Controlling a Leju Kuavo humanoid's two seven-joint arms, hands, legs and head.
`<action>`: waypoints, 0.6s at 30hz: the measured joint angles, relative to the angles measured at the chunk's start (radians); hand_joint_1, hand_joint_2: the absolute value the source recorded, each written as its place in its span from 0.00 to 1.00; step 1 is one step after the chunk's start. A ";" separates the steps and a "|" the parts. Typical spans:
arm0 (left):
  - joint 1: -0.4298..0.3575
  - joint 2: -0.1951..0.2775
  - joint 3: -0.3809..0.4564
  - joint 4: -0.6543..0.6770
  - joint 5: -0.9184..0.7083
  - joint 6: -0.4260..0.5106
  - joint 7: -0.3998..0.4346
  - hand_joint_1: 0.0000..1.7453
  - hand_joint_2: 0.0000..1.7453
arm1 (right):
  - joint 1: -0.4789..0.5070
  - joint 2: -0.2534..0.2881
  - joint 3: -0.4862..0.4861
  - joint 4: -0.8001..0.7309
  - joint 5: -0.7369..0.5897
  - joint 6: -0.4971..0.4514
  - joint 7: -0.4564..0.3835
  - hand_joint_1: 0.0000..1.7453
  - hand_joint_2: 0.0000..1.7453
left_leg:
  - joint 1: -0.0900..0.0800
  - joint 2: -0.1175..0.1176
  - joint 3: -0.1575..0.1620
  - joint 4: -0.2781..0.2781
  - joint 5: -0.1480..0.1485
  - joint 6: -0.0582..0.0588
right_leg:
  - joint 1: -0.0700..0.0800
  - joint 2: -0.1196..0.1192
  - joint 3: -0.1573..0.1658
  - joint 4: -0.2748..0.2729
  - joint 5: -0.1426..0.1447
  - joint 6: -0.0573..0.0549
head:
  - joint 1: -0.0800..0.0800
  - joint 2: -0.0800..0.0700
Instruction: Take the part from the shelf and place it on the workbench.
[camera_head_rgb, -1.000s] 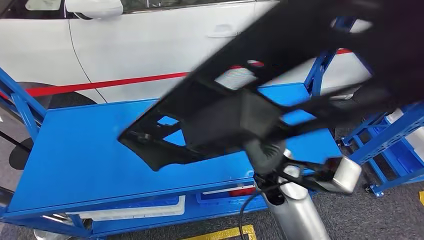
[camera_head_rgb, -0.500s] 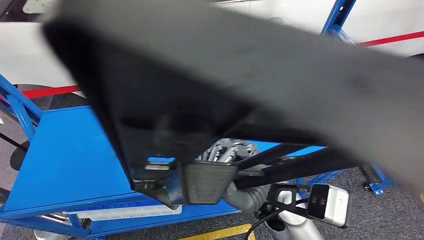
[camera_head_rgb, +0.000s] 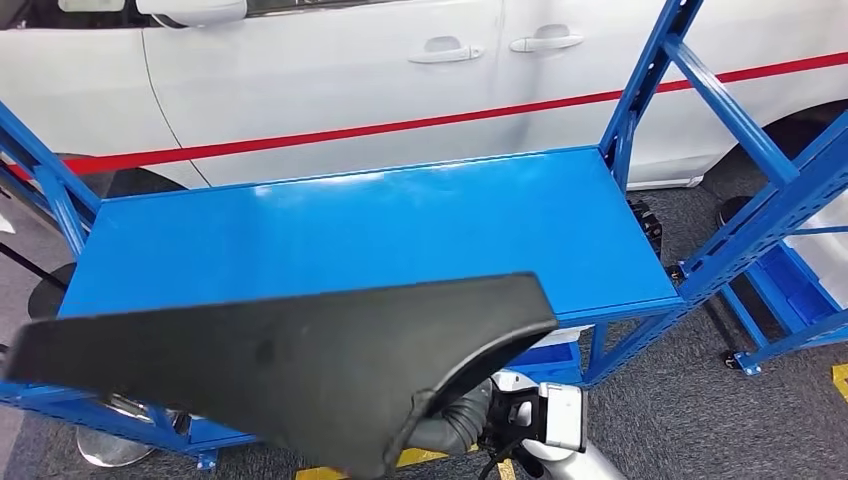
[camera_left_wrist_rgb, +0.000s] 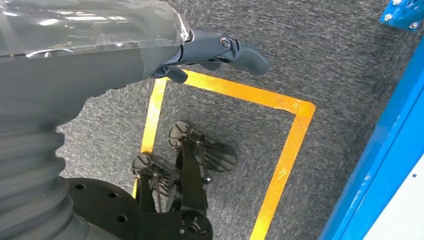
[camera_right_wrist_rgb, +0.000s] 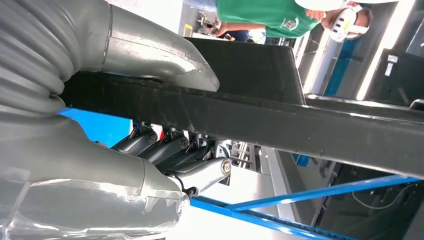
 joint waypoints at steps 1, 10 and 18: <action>0.000 -0.001 0.000 0.000 0.000 0.000 0.000 0.00 1.00 | -0.001 -0.001 0.002 0.003 0.000 0.001 0.000 1.00 1.00 | 0.000 0.000 -0.002 0.000 0.006 -0.007 | 0.004 0.002 0.002 -0.010 0.002 -0.005 | 0.000 0.000; 0.005 -0.007 0.000 0.000 -0.012 0.005 0.010 0.00 1.00 | -0.001 -0.006 0.017 0.023 0.004 0.004 0.002 1.00 1.00 | 0.007 -0.002 -0.071 0.274 -0.191 -0.034 | 0.017 -0.005 -0.099 -0.013 0.090 -0.054 | -0.001 0.000; 0.008 -0.008 -0.001 0.000 -0.025 -0.007 0.011 0.00 1.00 | 0.010 -0.017 0.017 0.013 -0.013 0.019 -0.029 1.00 1.00 | -0.010 -0.001 0.170 -0.028 -0.139 0.003 | 0.020 -0.008 -0.160 -0.001 0.155 -0.026 | 0.000 0.000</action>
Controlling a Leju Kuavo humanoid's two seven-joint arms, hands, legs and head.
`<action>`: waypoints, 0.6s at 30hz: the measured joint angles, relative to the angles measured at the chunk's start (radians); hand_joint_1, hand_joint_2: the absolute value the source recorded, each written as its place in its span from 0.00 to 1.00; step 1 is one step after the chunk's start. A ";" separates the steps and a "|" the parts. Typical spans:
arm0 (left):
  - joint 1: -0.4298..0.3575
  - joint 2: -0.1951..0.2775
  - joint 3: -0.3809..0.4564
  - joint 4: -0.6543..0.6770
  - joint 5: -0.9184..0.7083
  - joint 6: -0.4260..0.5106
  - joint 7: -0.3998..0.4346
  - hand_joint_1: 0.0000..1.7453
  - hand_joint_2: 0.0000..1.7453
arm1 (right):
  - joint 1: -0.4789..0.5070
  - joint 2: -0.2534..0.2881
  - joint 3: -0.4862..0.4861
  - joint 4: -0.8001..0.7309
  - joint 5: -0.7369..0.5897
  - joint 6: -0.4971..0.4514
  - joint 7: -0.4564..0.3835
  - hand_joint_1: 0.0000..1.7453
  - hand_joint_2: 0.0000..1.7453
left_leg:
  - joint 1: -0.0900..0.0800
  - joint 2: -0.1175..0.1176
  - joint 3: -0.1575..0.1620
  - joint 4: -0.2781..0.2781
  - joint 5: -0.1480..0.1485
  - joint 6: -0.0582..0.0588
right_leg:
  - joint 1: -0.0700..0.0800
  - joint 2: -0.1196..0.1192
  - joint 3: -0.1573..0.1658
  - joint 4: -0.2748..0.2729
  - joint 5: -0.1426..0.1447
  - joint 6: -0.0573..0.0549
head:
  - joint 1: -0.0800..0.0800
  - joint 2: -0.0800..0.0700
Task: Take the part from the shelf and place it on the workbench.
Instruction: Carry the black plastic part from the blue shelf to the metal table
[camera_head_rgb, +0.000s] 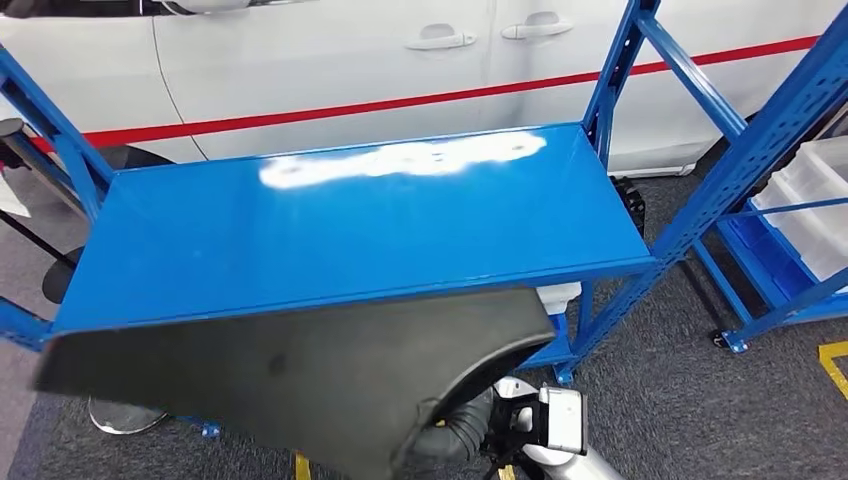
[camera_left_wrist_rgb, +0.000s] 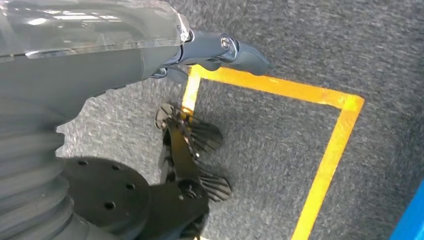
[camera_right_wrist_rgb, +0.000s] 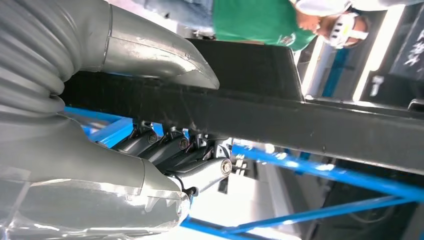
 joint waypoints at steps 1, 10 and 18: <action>0.001 -0.001 0.000 0.000 -0.001 -0.001 0.001 0.00 1.00 | 0.002 -0.001 -0.001 -0.003 -0.002 0.003 -0.003 1.00 1.00 | 0.001 0.003 -0.004 -0.004 0.010 0.006 | -0.001 0.001 -0.003 0.005 -0.006 0.005 | 0.000 0.000; 0.005 0.012 -0.001 0.001 -0.020 0.009 -0.001 0.00 1.00 | 0.044 -0.006 -0.010 -0.005 -0.012 0.035 -0.026 1.00 1.00 | 0.006 0.013 -0.121 0.009 0.102 0.010 | -0.032 0.004 0.040 0.188 -0.132 0.040 | 0.002 0.000; 0.014 0.050 -0.001 0.001 -0.036 -0.006 -0.012 0.00 1.00 | 0.084 0.027 -0.041 -0.003 -0.012 0.091 -0.028 1.00 1.00 | 0.017 0.009 -0.188 0.073 0.077 -0.040 | -0.019 0.002 0.127 -0.011 -0.116 -0.015 | 0.000 0.000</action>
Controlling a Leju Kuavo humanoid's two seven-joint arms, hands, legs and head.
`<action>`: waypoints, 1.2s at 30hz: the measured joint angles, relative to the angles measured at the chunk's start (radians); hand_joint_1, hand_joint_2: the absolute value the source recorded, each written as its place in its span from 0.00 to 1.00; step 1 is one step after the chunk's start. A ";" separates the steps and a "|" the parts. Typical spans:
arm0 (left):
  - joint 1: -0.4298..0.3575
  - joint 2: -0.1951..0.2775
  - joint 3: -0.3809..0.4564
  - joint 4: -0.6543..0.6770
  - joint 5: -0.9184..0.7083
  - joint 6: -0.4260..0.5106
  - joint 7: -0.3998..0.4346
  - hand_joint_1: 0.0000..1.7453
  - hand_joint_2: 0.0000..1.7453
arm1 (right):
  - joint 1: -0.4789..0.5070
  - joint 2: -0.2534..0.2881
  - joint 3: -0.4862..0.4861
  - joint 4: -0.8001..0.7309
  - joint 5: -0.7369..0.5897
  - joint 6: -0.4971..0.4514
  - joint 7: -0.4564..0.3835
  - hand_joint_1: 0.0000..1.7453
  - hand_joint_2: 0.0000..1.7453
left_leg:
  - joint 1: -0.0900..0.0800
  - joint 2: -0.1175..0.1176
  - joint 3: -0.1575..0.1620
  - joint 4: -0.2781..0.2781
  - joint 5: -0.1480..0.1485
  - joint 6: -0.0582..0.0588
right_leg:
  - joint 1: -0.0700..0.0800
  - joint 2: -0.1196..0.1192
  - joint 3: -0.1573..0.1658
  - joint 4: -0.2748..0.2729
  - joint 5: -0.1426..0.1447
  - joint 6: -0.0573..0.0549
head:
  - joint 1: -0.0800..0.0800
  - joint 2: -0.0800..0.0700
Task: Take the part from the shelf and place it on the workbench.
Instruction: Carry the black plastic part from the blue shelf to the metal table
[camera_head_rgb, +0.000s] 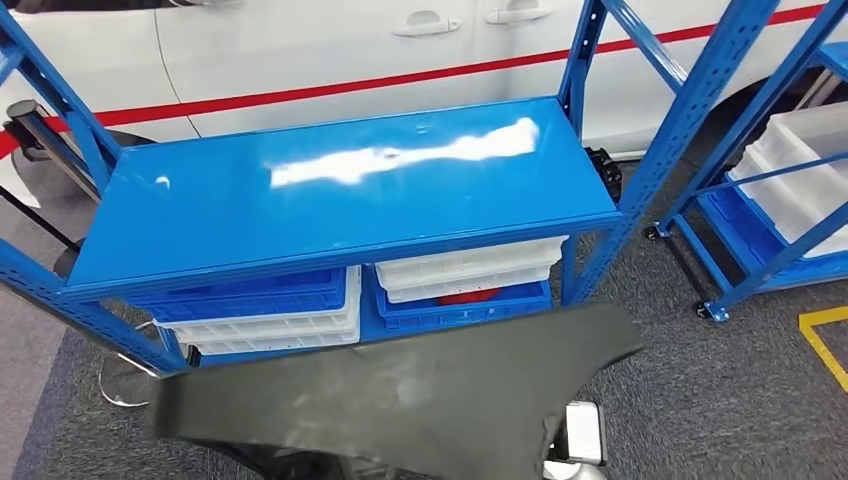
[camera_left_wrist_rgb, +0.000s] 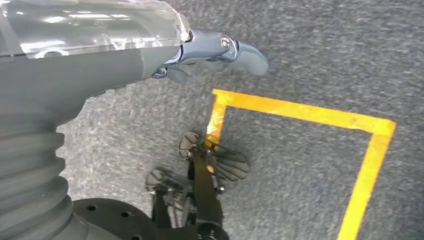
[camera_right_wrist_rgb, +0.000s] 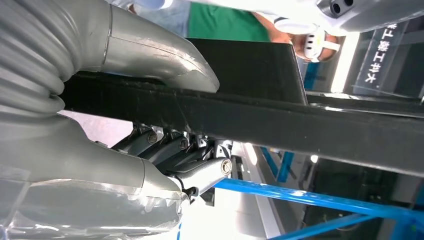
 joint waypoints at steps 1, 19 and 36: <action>0.000 0.005 0.000 0.000 -0.002 -0.005 -0.002 0.00 1.00 | 0.003 0.009 -0.001 0.000 0.004 -0.004 0.000 1.00 1.00 | 0.001 0.000 -0.015 0.048 -0.051 -0.002 | 0.002 -0.001 -0.013 0.000 0.011 -0.006 | -0.001 0.000; -0.011 0.042 0.000 -0.005 -0.035 0.059 0.151 0.00 1.00 | 0.015 0.039 -0.007 0.014 0.046 -0.037 0.016 1.00 1.00 | -0.015 0.006 0.137 -0.095 -0.006 0.058 | 0.006 -0.002 -0.210 0.253 -0.065 0.041 | 0.000 0.000; -0.009 0.035 0.052 -0.009 -0.006 0.134 0.220 0.00 1.00 | -0.007 0.038 0.018 0.002 0.025 -0.043 0.083 1.00 1.00 | -0.002 0.001 -0.045 0.214 -0.099 -0.005 | 0.016 -0.006 -0.024 -0.007 0.023 -0.020 | -0.004 0.000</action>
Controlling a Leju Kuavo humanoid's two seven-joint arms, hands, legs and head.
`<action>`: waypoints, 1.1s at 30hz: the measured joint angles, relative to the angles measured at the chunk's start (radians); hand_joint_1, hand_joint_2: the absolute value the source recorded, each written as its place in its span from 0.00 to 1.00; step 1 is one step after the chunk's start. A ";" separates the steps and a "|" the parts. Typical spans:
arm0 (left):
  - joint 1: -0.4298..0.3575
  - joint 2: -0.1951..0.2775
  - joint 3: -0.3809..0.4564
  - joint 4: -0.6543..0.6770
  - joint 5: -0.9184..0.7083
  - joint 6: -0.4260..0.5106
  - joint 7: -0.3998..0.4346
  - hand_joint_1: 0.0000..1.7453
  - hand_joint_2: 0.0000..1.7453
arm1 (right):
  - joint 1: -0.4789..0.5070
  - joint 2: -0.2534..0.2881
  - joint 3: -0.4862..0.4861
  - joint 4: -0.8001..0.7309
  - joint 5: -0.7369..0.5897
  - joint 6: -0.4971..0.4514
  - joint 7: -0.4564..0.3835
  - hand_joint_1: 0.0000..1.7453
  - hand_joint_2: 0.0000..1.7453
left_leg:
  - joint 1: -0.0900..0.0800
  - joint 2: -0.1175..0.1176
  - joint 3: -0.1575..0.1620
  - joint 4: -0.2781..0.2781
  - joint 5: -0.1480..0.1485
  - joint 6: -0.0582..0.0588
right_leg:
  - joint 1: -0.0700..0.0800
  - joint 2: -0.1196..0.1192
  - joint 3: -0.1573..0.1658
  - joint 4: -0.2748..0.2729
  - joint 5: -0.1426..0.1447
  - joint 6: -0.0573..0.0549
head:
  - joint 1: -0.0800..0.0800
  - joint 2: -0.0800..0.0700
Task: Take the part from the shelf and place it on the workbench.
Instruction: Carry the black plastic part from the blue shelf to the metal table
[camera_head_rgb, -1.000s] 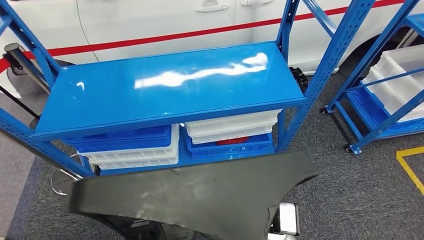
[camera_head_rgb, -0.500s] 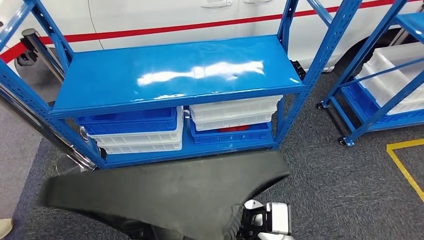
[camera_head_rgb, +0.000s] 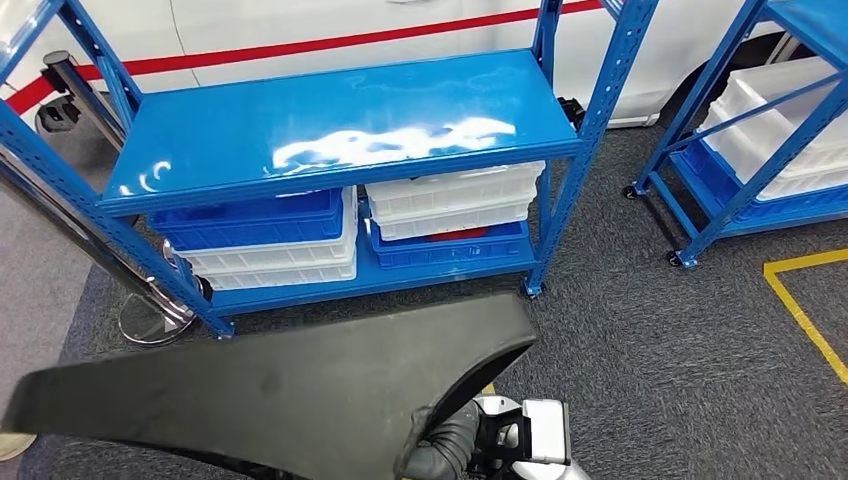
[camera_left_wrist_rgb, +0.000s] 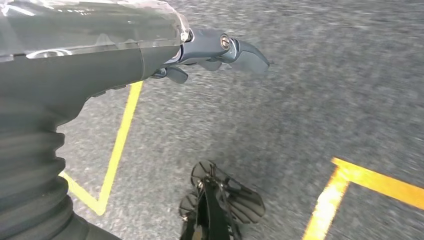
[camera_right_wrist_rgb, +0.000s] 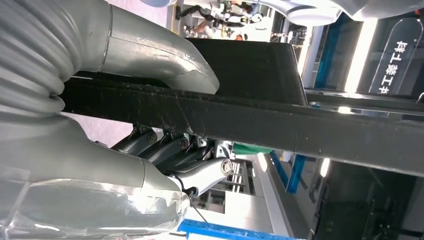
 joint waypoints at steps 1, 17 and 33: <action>0.000 0.000 0.002 0.000 -0.001 0.002 0.010 0.00 1.00 | 0.000 0.000 0.001 0.000 0.003 -0.002 -0.001 1.00 1.00 | 0.000 0.000 0.040 -0.052 0.024 0.003 | 0.001 0.000 -0.006 0.002 0.004 0.002 | 0.000 0.000; 0.000 0.003 0.020 -0.008 -0.047 0.025 0.020 0.00 1.00 | 0.055 -0.070 -0.026 -0.048 0.099 -0.069 -0.058 1.00 1.00 | -0.004 0.041 0.164 -0.291 0.092 0.054 | -0.011 -0.014 -0.080 0.158 -0.034 0.062 | 0.002 0.000; -0.002 0.008 0.017 -0.009 -0.056 0.044 0.010 0.00 1.00 | 0.050 -0.057 -0.035 -0.125 0.185 -0.053 -0.082 1.00 1.00 | 0.001 -0.036 0.128 -0.173 0.045 0.011 | -0.002 0.072 -0.035 0.013 0.029 0.009 | -0.002 0.000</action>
